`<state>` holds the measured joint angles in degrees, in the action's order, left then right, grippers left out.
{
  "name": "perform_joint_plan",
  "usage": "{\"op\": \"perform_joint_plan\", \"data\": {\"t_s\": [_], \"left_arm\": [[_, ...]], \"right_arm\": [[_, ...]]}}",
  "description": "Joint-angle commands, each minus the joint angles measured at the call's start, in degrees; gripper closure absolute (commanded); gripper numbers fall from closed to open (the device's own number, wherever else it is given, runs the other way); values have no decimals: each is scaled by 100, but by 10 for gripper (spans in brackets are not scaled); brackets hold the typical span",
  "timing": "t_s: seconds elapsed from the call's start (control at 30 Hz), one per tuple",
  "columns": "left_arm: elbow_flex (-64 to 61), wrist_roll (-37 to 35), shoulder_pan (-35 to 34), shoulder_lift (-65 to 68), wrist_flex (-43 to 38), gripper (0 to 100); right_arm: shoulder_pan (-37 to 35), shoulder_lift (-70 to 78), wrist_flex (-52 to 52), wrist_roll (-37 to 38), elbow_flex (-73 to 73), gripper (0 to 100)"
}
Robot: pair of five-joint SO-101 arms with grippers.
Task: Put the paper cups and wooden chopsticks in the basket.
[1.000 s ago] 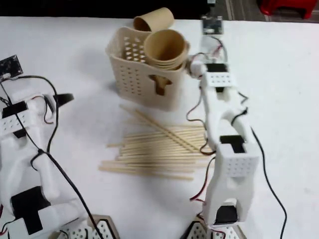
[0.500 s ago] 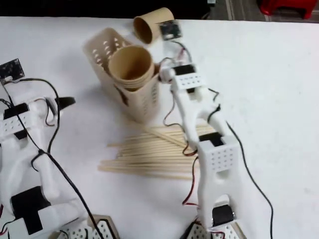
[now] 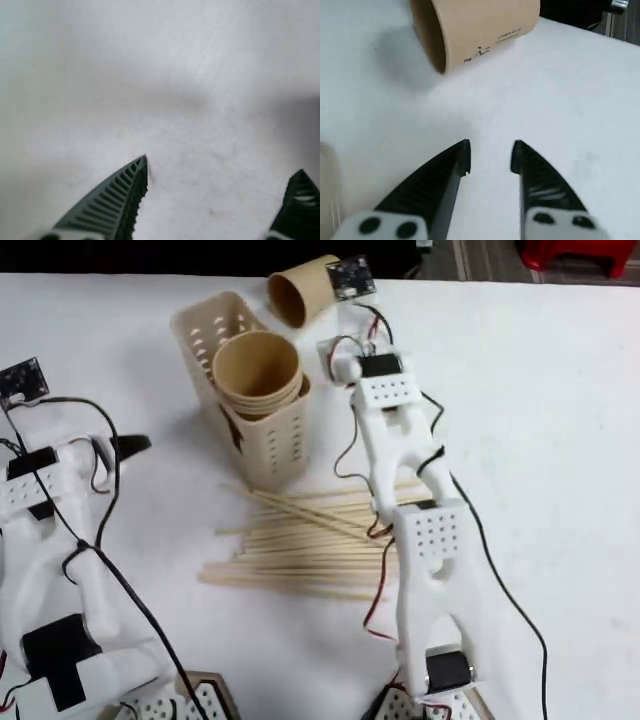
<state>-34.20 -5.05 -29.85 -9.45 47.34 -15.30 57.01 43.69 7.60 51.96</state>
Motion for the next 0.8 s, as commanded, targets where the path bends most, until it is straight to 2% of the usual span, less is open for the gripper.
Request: {"op": "perform_joint_plan", "data": {"t_s": [0.0,0.2,0.4,0.57,0.77], "left_arm": [[18,-62,-31,-224,18,596],[-97,-62,-13,-215,-26,597],[-167,-62,-4,-215,-26,597],[-167,-62,-4,-215,-26,597],[-167,-62,-4,-198,-26,597]], "right_arm": [[-57,549,-338,62,1389,793],[-198,1930,-787,1046,2954,813],[-295,2730,-892,1143,3763,812],[-295,3081,-1727,1143,3815,813],[-295,3275,-1965,1143,3815,814]]}}
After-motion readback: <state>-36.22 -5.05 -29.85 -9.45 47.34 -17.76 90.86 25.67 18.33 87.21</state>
